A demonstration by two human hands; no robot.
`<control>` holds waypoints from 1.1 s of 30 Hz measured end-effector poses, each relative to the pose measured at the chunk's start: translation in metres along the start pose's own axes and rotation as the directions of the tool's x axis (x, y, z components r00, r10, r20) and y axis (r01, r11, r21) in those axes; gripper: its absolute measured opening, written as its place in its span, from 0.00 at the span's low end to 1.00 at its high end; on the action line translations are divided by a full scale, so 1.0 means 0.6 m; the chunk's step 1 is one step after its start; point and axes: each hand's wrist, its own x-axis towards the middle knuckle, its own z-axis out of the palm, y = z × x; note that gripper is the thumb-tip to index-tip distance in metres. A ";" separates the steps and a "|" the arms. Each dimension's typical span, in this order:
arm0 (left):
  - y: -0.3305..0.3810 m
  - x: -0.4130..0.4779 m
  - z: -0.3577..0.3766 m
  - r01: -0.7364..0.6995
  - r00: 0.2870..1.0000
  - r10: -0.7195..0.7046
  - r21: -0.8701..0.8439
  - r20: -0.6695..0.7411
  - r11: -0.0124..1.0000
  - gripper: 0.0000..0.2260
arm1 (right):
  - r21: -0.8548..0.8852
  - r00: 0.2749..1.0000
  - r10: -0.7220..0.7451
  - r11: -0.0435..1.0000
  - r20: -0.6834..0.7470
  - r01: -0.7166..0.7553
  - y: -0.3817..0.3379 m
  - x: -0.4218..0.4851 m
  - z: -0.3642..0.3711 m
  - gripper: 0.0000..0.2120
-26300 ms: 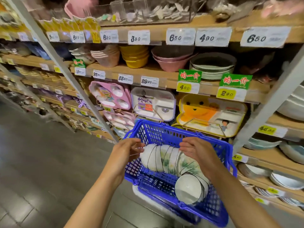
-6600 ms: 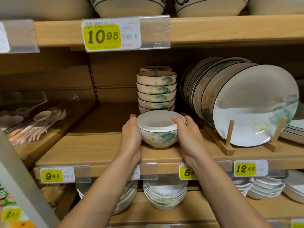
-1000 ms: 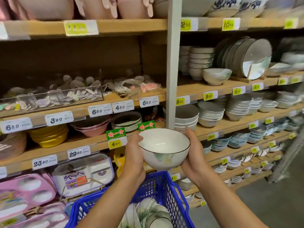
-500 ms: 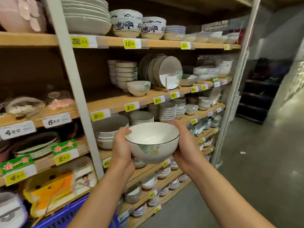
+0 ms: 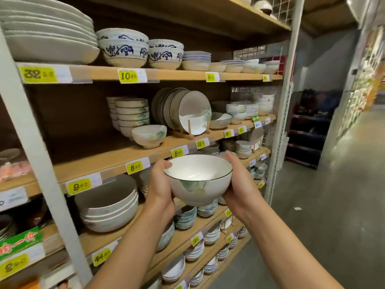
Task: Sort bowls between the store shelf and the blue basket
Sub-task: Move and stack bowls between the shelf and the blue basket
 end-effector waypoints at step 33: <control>0.036 0.288 0.061 -0.313 0.901 0.365 0.230 -0.235 0.922 0.24 | 0.329 0.990 0.055 0.939 0.133 -0.096 0.039 0.398 0.092 0.25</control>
